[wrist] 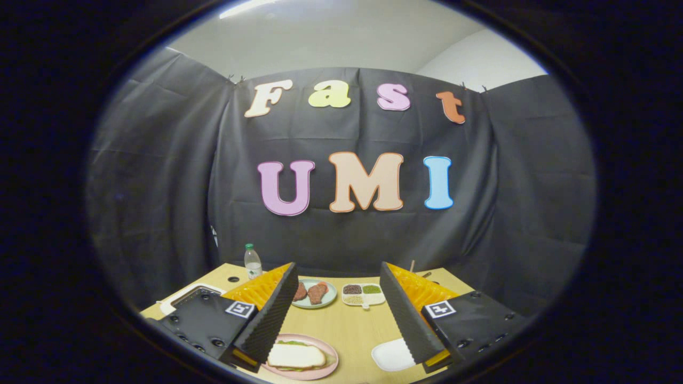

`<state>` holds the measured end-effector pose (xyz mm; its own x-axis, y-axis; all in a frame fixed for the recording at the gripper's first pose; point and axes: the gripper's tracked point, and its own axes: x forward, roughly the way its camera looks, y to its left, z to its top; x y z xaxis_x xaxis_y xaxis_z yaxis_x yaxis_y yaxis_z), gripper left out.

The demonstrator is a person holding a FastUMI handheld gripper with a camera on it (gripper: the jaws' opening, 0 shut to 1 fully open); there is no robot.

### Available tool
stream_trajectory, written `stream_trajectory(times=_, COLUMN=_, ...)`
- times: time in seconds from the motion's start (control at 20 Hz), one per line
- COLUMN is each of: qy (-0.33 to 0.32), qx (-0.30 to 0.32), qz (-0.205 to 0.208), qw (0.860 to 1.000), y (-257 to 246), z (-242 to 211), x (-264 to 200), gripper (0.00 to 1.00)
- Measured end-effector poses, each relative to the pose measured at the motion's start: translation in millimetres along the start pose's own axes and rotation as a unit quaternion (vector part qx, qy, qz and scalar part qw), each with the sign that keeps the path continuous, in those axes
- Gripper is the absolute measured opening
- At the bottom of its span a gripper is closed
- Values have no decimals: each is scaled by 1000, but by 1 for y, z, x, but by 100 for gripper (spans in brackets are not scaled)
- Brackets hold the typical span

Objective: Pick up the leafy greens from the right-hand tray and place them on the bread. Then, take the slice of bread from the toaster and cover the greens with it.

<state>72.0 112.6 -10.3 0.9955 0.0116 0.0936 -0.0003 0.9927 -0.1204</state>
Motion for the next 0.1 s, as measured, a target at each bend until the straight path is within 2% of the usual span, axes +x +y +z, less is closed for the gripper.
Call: stream_trajectory(times=0.1, qy=-4, qx=2, qz=-3, qw=1000, y=-12, z=4, x=-2, gripper=99)
